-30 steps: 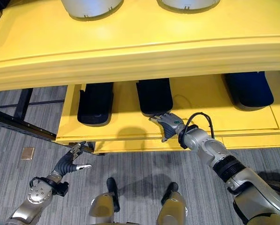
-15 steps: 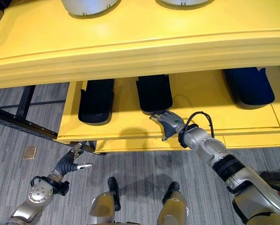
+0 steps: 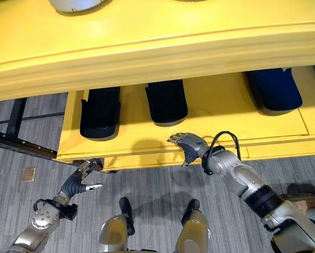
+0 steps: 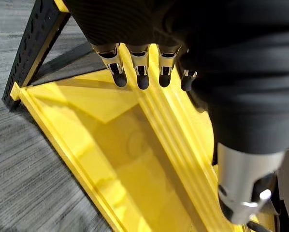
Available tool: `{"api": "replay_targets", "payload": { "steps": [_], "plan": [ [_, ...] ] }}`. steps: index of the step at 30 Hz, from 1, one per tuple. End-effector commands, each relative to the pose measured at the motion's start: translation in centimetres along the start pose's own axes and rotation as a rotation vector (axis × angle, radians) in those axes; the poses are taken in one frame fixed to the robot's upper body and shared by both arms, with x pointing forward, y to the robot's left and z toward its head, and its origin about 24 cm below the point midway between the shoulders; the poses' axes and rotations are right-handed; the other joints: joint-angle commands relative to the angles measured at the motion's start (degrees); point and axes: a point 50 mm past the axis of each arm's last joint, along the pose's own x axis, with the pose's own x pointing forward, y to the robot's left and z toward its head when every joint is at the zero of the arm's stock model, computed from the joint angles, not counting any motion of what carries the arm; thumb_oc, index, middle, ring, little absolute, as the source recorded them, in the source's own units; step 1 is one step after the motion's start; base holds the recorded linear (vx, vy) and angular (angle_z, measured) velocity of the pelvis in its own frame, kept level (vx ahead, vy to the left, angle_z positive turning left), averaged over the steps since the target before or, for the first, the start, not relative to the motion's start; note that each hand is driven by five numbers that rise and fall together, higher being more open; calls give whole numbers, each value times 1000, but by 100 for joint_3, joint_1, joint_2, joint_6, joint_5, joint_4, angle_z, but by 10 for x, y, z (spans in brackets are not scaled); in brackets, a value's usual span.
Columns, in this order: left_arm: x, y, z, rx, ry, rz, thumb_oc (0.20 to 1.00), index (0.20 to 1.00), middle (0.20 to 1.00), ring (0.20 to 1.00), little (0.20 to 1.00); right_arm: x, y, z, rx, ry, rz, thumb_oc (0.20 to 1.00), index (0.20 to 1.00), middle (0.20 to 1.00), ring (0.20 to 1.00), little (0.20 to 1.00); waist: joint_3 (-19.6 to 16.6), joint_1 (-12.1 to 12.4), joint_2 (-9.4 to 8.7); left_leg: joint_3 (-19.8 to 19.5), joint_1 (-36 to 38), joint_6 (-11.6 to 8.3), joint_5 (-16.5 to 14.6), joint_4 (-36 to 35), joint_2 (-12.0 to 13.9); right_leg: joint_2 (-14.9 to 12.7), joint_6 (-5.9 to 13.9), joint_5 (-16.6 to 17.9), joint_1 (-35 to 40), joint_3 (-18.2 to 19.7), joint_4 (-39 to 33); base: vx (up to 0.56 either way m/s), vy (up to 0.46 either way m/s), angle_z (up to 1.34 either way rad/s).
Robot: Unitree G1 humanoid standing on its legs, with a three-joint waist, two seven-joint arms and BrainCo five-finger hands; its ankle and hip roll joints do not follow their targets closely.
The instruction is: Move parts from the plastic box to the shelf.
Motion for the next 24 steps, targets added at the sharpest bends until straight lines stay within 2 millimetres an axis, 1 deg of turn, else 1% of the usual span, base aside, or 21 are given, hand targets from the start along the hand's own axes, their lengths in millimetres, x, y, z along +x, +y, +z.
{"api": "replay_targets", "payload": {
  "steps": [1, 6, 12, 13, 16, 18, 22, 24],
  "plan": [
    [-3, 6, 22, 26, -135, 64, 1000, 1000, 1000, 1000, 1000, -16, 6, -1, 82, 3, 36, 1000, 1000, 1000, 1000, 1000, 213, -114, -161, 63, -252, 9, 58, 286, 227, 160, 143, 71, 581, -174, -391, -24, -4, -4],
    [-6, 9, 26, 77, -160, 91, 1000, 1000, 1000, 1000, 1000, -30, 6, 3, 136, -23, 1, 1000, 1000, 1000, 1000, 1000, 170, -246, -228, 124, -197, 8, 41, 280, 244, 257, 165, 103, 666, -73, -563, -15, -5, -10],
    [-7, 15, 37, 249, -202, 134, 1000, 1000, 1000, 1000, 1000, -41, 0, 5, 175, -54, -44, 1000, 1000, 1000, 1000, 1000, 59, -348, -268, 153, -94, 11, 24, 244, 227, 359, 183, 152, 847, 9, -820, 12, 5, -7],
    [-7, 17, 40, 305, -209, 151, 1000, 1000, 1000, 1000, 1000, -43, -3, 6, 195, -61, -62, 1000, 1000, 1000, 1000, 1000, 32, -382, -271, 154, -80, 24, 5, 252, 214, 372, 184, 162, 870, 38, -857, 19, 14, -3],
    [-6, 24, 44, 386, -207, 196, 1000, 1000, 1000, 1000, 1000, -47, -7, 4, 203, -49, -84, 1000, 1000, 1000, 1000, 1000, -8, -415, -275, 148, -77, 38, -31, 298, 202, 388, 180, 162, 905, 77, -895, 13, 11, -3],
    [-7, 29, 46, 445, -213, 229, 1000, 1000, 1000, 1000, 1000, -49, -5, 2, 205, -41, -83, 1000, 1000, 1000, 1000, 1000, -25, -441, -277, 153, -66, 58, -58, 321, 195, 399, 175, 155, 927, 97, -905, 22, 19, -6],
    [-5, 36, 46, 510, -179, 266, 1000, 1000, 1000, 1000, 1000, -50, -3, 0, 201, -29, -86, 1000, 1000, 1000, 1000, 1000, -32, -465, -282, 147, -72, 77, -91, 354, 183, 410, 177, 147, 939, 124, -915, 3, 6, -8],
    [-3, 43, 39, 549, -106, 274, 1000, 1000, 1000, 1000, 1000, -51, -3, 0, 206, -26, -94, 1000, 1000, 1000, 1000, 1000, -28, -485, -295, 131, -83, 89, -109, 368, 168, 431, 182, 155, 931, 149, -930, -19, -6, -5]
  ]
}}
